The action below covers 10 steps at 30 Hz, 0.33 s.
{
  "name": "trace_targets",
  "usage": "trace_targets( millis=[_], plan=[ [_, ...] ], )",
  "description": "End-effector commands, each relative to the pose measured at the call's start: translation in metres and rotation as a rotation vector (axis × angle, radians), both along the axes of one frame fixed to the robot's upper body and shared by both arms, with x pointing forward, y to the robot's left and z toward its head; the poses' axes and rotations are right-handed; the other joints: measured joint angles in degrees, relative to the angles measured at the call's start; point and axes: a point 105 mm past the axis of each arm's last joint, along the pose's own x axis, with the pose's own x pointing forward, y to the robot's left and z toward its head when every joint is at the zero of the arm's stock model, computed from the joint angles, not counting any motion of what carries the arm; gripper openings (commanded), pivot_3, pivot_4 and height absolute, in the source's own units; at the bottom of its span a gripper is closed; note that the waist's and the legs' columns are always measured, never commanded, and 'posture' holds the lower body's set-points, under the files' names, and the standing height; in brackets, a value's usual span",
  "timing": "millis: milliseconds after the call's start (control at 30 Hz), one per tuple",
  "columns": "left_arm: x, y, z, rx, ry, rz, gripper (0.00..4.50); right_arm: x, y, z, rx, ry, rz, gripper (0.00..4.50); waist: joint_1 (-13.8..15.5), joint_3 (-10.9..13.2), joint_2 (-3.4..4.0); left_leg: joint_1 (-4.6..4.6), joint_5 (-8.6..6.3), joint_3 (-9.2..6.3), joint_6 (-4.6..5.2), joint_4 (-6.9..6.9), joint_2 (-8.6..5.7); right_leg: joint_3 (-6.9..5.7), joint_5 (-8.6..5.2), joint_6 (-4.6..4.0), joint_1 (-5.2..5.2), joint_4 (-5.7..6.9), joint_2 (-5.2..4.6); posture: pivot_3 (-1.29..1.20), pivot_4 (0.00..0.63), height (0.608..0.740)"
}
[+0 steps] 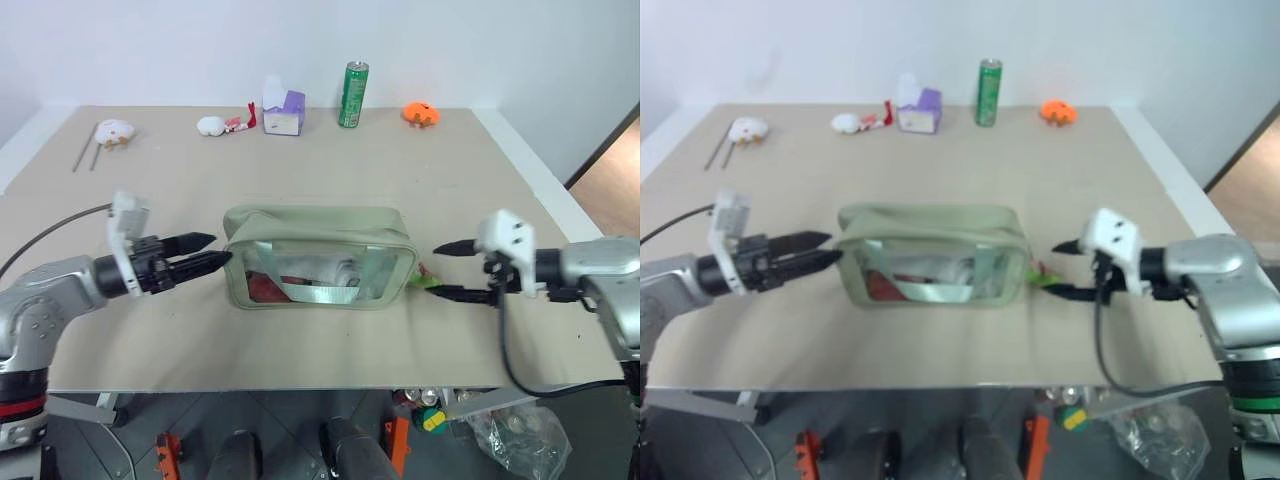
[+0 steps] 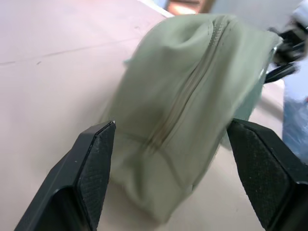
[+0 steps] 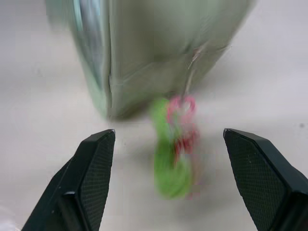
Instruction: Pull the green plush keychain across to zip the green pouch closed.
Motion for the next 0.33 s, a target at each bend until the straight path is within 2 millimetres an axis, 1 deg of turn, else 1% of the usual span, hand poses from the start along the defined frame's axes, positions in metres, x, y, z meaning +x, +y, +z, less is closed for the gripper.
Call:
trace_targets(
  millis=[33, 100, 233, 333],
  plan=[
    [-0.010, 0.027, 0.019, -0.050, -0.055, 0.102, 3.77, -0.013, -0.008, 0.036, 0.219, -0.049, -0.019, 3.71, 0.2, 0.0, 0.00, 0.00, -0.01, -0.08, 0.00, 0.00, 0.00, -0.07, -0.04, -0.02, 0.02, 0.00, 0.01, 0.00, 0.150, 0.740],
    [-0.015, 0.038, 0.017, -0.076, -0.042, 0.155, 3.77, -0.015, -0.016, 0.035, 0.315, -0.026, -0.057, 3.71, 0.2, 0.0, -0.05, 0.00, -0.02, -0.13, 0.00, 0.00, 0.00, -0.12, -0.08, -0.03, 0.07, 0.00, 0.00, 0.00, 0.150, 0.740],
    [-0.023, 0.050, 0.001, -0.063, 0.007, 0.210, 3.77, -0.018, -0.020, 0.003, 0.301, 0.057, -0.120, 3.71, 0.4, 0.0, -0.03, -0.01, -0.02, -0.12, -0.01, 0.02, -0.06, -0.12, -0.22, -0.22, 0.09, -0.03, -0.10, 0.00, 0.150, 0.740],
    [-0.029, 0.054, -0.013, -0.039, 0.045, 0.229, 3.77, -0.020, -0.017, -0.008, 0.302, 0.085, -0.131, 3.71, 0.4, 0.0, -0.01, -0.02, -0.02, -0.01, -0.01, 0.05, -0.12, -0.07, -0.23, -0.20, 0.08, -0.03, -0.20, 0.00, 0.150, 0.740]
  ],
)
